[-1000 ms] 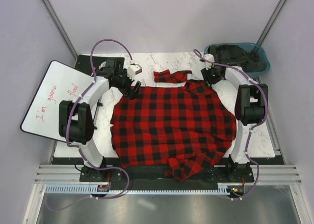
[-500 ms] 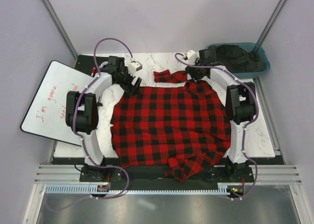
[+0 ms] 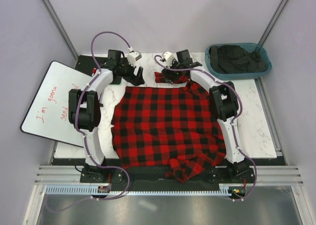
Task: Fold and stack the long sleeve shirts
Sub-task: Fold the shirt
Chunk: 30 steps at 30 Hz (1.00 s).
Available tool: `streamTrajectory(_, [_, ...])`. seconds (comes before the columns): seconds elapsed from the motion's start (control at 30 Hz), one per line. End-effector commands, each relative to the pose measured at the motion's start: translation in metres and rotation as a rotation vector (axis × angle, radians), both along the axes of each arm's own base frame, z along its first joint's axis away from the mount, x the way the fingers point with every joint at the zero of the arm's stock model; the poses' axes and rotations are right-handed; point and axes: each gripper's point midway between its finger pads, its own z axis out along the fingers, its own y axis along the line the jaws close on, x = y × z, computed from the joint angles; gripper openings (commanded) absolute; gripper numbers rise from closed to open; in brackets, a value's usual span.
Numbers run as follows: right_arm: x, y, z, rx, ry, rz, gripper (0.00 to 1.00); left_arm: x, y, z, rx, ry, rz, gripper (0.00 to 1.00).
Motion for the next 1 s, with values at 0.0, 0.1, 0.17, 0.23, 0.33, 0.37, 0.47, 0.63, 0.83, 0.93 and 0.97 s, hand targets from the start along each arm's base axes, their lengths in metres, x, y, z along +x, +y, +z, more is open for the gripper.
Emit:
streamTrajectory(0.0, [0.007, 0.023, -0.007, 0.043, 0.009, 0.02, 0.74, 0.008, -0.002, 0.024, -0.034, -0.053, 0.01, 0.96])
streamTrajectory(0.1, [0.013, 0.027, -0.017, 0.02, -0.002, 0.013, 0.68, 0.008, -0.001, 0.022, -0.035, -0.05, 0.006, 0.95])
streamTrajectory(0.17, [0.017, 0.027, -0.011, 0.022, -0.016, 0.003, 0.35, 0.006, -0.003, 0.023, -0.04, -0.054, -0.006, 0.91])
streamTrajectory(0.23, [0.015, 0.03, 0.002, 0.038, -0.031, 0.02, 0.15, 0.002, -0.007, 0.028, -0.058, -0.071, -0.045, 0.89])
streamTrajectory(0.33, [0.003, 0.04, 0.054, 0.103, -0.091, 0.105, 0.06, -0.007, -0.015, 0.044, -0.087, -0.156, -0.13, 0.87])
streamTrajectory(0.37, [-0.003, 0.041, 0.082, 0.116, -0.139, 0.145, 0.05, -0.01, -0.017, 0.046, -0.083, -0.21, -0.177, 0.88])
streamTrajectory(0.47, [-0.03, 0.048, 0.127, 0.139, -0.208, 0.304, 0.02, -0.023, -0.027, 0.077, -0.082, -0.384, -0.323, 0.92])
streamTrajectory(0.63, [-0.074, 0.046, 0.138, 0.106, -0.204, 0.501, 0.0, -0.031, -0.037, 0.119, -0.025, -0.607, -0.467, 0.94])
streamTrajectory(0.83, [-0.101, 0.046, 0.128, 0.077, -0.165, 0.612, 0.0, -0.054, -0.067, 0.115, 0.155, -0.838, -0.691, 0.99])
streamTrajectory(0.93, [-0.107, 0.047, 0.129, 0.082, -0.165, 0.642, 0.0, -0.059, -0.081, 0.105, 0.221, -0.863, -0.737, 0.99])
streamTrajectory(0.97, [-0.108, 0.047, 0.13, 0.084, -0.168, 0.647, 0.0, -0.059, -0.085, 0.1, 0.232, -0.858, -0.742, 0.98])
